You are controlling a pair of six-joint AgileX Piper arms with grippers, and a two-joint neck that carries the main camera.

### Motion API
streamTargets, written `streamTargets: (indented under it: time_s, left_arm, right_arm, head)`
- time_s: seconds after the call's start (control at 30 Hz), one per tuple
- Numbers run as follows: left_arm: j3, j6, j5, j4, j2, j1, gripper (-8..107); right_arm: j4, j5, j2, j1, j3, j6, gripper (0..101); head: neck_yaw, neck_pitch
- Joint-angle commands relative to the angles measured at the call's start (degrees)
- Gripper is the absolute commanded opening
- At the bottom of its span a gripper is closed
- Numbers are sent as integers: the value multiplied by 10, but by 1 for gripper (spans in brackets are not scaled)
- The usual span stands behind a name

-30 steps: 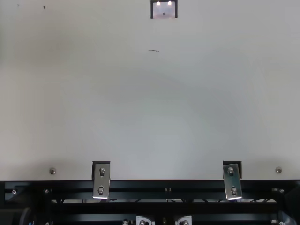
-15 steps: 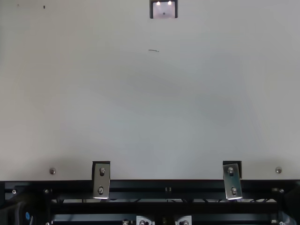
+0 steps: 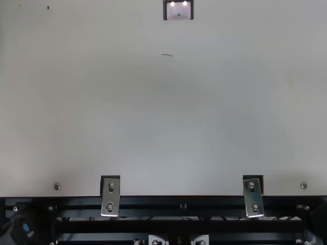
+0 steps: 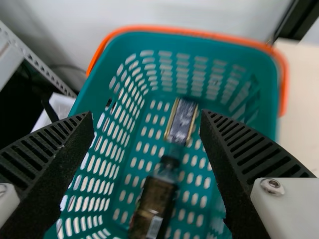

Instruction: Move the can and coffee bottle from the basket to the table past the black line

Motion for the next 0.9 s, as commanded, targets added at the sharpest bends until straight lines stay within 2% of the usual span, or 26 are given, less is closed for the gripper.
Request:
streamTargets:
  time_s: [0.0,0.17,0.37,0.6,0.87]
  left_arm:
    - [-32,93,36,-16,63,32,90]
    - [-62,116,55,5,126,44,90]
    - [-73,119,53,20,171,23,90]
    - [-92,92,55,23,213,-7,90]
    - [-138,62,58,23,276,-36,90]
  right_arm:
    - [0,0,0,0,0,0,101]
    - [0,0,0,0,0,0,101]
    - [0,0,0,0,0,0,101]
    - [0,0,0,0,0,0,101]
    - [0,0,0,0,0,0,101]
  head:
    - [7,-10]
    - [7,-10]
    - [7,-10]
    - [7,-10]
    - [7,-10]
